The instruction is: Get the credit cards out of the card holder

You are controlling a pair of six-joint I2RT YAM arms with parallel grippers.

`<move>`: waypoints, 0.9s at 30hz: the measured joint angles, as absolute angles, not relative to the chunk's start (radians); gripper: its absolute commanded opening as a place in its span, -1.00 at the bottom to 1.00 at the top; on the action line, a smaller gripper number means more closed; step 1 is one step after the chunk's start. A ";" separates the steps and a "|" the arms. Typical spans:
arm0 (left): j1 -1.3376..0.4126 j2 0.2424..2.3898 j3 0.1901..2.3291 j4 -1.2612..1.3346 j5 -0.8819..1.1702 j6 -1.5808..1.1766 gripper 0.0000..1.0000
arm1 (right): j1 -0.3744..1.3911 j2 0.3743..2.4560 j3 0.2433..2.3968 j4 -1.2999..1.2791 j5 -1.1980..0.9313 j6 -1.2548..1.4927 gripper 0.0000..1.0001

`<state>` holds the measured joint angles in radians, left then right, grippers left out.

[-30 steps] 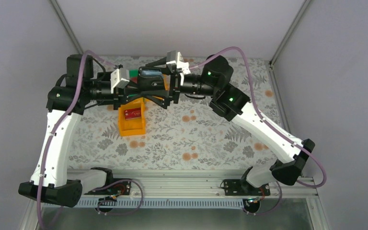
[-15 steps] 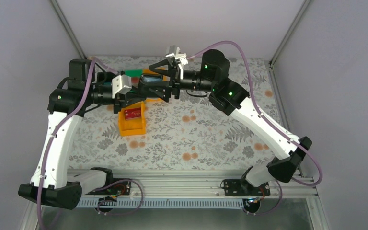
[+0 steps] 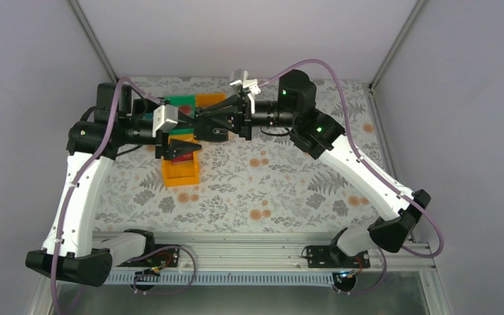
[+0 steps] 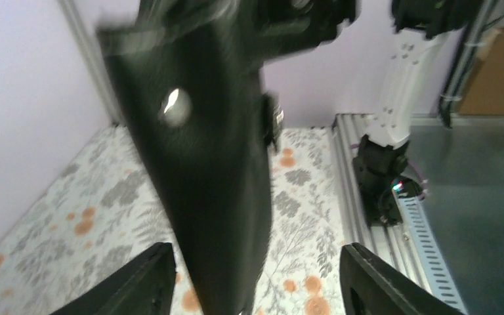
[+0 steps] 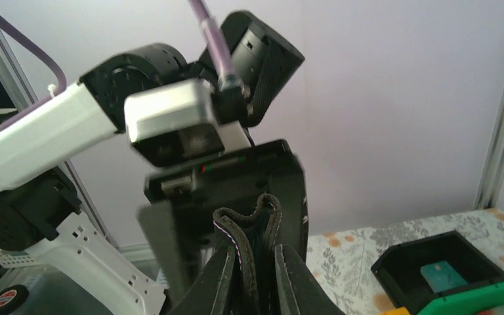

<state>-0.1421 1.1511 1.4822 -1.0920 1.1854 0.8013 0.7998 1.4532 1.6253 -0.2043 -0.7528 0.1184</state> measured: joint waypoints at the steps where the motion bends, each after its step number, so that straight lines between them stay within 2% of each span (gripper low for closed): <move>1: -0.142 1.151 1.482 -1.088 1.203 0.799 0.33 | 0.799 1.453 1.622 -0.211 -0.754 0.114 -0.92; 3: -0.142 1.152 1.483 -1.089 1.248 0.776 0.27 | 0.797 1.453 1.615 -0.226 -0.759 0.104 -0.92; 7: -0.141 1.156 1.493 -1.086 1.315 0.740 -0.05 | 0.797 1.453 1.614 -0.232 -0.781 0.084 -0.92; 13: -0.142 1.156 1.489 -1.056 1.334 0.689 -0.74 | 0.799 1.460 1.638 -0.254 -0.842 0.060 -0.92; 14: -0.143 1.156 1.488 -1.038 1.329 0.664 -0.81 | 0.800 1.465 1.647 -0.262 -0.847 0.054 -0.92; 17: -0.143 1.156 1.486 -0.989 1.296 0.608 -0.79 | 0.800 1.483 1.677 -0.289 -0.844 0.038 -0.92; 19: -0.146 1.156 1.482 -0.967 1.283 0.584 -0.54 | 0.797 1.492 1.689 -0.296 -0.844 0.032 -0.92; 23: -0.165 1.153 1.455 -0.949 1.286 0.564 -0.37 | 0.797 1.505 1.697 -0.313 -0.844 0.029 -0.92; 25: -0.175 1.154 1.443 -0.951 1.289 0.564 -0.38 | 0.798 1.520 1.701 -0.315 -0.846 0.029 -0.92; 26: -0.175 1.154 1.439 -0.953 1.290 0.564 -0.50 | 0.799 1.526 1.702 -0.315 -0.848 0.029 -0.92; 27: -0.175 1.155 1.439 -0.954 1.290 0.565 -0.73 | 0.799 1.528 1.702 -0.315 -0.850 0.029 -0.92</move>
<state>-0.1745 1.1549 1.4387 -0.9539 1.2903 0.5648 0.7990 1.5284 1.7020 -0.3149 -0.8505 0.0292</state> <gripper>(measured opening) 0.310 0.133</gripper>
